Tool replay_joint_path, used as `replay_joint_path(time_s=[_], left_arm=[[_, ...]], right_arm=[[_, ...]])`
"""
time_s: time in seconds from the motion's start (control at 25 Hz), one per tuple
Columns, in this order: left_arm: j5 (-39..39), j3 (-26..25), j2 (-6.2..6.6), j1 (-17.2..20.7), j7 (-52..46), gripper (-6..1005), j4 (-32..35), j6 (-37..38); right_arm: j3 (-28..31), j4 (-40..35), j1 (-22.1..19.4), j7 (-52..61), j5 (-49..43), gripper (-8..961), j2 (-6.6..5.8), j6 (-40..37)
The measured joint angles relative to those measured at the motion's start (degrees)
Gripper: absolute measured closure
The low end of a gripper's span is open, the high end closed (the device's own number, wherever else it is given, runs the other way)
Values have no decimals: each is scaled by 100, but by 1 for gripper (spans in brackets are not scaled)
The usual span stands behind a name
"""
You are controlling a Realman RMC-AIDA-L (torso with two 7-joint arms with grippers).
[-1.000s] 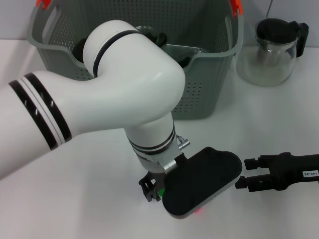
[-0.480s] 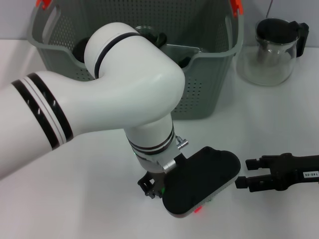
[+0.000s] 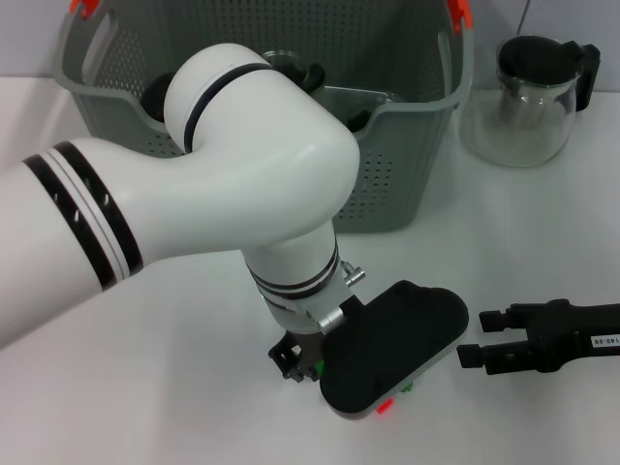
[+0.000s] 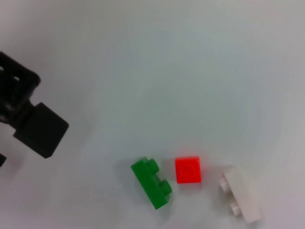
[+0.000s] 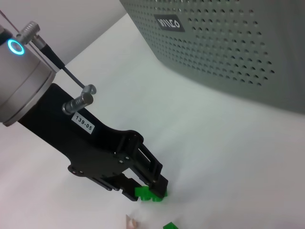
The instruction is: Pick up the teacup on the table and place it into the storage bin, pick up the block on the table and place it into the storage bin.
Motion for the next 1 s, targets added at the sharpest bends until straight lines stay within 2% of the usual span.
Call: replay_joint_path(time_s=[0.2,0.32,0.44,0.56,0.6,0.72,0.76,0.8,0.88,1.0], left_arm=[[-7,-202,2,-15,-196,586,112,51],[-39,-704,9,4,-301,587,227,137],[-247,-1669,16,43,-399,587,262,390],[-677,-2914,35,153,-451,587,263,816],[-916,-3612,44,213,-457,587,264,1081],[-1381,-5161,96,287,-500,587,255,1786],[-1535,-5754,156,273,-587,587,259,2070],[-1649,-6117,220,242,-693,586,258,2219],[-1968,-6892,468,126,-1043,586,243,2419],[-2526,-7362,892,-48,-1716,586,121,2131]], right_arm=[[0,-4,-28,-56,0,42,-5,1],[0,-20,-48,-60,0,42,-6,9],[34,-31,-72,-64,0,41,-34,17],[93,-22,-88,-73,0,41,-74,18],[115,-21,-95,-77,0,41,-79,16],[199,-30,-108,-111,0,42,-89,-13],[218,-31,-109,-119,0,42,-94,-19],[229,-31,-109,-124,1,42,-98,-23],[230,-32,-110,-125,0,42,-111,-24],[229,-34,-101,-126,0,41,-120,-26]])
